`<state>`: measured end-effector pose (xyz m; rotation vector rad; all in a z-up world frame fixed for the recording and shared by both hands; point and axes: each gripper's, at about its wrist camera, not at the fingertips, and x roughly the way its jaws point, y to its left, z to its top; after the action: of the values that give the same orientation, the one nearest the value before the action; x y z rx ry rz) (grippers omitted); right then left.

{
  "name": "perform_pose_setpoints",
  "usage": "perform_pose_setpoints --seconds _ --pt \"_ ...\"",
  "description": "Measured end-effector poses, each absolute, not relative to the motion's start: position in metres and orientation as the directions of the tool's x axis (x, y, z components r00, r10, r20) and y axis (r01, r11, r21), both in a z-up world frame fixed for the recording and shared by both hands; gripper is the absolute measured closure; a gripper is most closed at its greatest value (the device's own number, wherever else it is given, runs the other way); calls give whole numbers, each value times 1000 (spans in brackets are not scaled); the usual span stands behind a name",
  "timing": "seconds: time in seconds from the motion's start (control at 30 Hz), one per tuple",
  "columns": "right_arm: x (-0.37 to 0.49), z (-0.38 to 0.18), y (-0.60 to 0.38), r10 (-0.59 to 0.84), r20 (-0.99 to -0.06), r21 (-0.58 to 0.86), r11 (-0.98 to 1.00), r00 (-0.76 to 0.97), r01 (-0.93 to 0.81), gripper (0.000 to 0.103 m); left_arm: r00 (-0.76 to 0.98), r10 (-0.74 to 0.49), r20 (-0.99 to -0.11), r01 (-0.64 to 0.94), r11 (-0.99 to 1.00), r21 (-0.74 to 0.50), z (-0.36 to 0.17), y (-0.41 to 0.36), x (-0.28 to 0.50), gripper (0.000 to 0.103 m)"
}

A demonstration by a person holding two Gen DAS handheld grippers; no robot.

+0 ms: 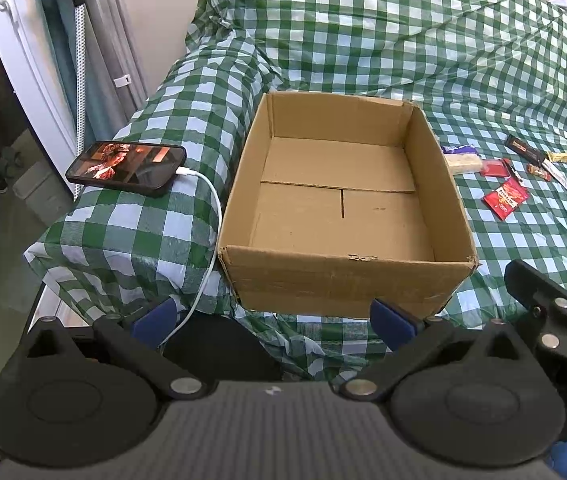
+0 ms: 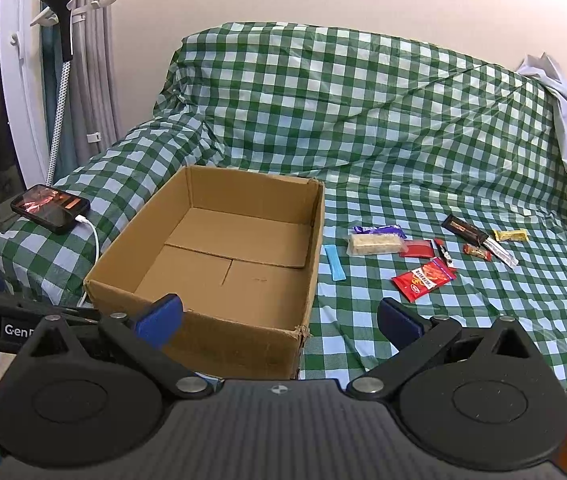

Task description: Organize snacks

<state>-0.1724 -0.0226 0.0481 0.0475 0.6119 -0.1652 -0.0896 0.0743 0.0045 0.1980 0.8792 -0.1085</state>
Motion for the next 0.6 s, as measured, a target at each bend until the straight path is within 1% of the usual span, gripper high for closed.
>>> perform_pose_setpoints --seconds 0.6 --pt "-172 49 -24 -138 -591 -8 986 794 165 0 625 -7 -780 176 976 132 3 74 -90 0"
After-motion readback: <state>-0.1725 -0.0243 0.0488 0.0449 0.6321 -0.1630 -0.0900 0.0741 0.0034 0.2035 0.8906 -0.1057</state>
